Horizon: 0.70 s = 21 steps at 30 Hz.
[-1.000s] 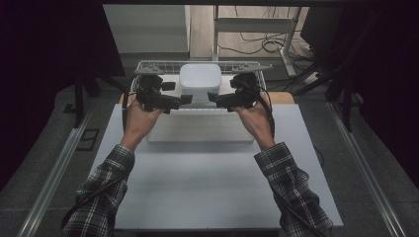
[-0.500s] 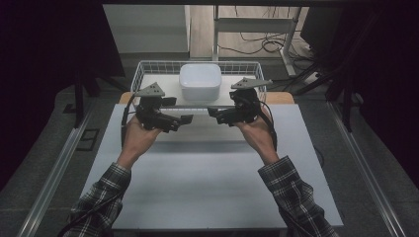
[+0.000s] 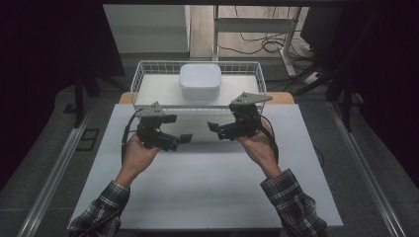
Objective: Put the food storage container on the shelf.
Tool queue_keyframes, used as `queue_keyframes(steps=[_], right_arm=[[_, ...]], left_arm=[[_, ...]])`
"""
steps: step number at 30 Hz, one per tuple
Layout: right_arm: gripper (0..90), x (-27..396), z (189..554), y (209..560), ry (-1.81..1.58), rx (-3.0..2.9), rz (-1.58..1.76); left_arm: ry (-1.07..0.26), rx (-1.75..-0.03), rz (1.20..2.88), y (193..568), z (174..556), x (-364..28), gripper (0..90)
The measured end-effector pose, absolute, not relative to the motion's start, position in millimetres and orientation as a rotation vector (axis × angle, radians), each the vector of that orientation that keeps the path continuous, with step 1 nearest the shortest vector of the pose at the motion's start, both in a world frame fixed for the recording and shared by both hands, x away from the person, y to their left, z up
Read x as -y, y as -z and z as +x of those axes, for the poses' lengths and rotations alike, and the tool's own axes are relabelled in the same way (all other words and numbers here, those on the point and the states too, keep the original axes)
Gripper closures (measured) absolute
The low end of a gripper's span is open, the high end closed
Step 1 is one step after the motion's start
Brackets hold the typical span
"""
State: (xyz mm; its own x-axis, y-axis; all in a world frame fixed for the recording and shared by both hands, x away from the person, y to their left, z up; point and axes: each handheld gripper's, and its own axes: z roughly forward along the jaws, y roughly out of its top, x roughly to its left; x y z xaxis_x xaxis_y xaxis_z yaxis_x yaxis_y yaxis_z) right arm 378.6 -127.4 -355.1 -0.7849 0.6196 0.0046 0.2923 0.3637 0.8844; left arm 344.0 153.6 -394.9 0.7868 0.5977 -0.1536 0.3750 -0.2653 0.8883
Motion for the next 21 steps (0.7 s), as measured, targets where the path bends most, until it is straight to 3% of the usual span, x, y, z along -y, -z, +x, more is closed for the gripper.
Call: queue_keyframes(steps=[21], right_arm=[[0.0,141.1,348.6,409.1,-1.383,-2.382,0.786]], left_arm=[[-0.216,-0.743,1.907,448.5,312.1,-144.4,5.1]])
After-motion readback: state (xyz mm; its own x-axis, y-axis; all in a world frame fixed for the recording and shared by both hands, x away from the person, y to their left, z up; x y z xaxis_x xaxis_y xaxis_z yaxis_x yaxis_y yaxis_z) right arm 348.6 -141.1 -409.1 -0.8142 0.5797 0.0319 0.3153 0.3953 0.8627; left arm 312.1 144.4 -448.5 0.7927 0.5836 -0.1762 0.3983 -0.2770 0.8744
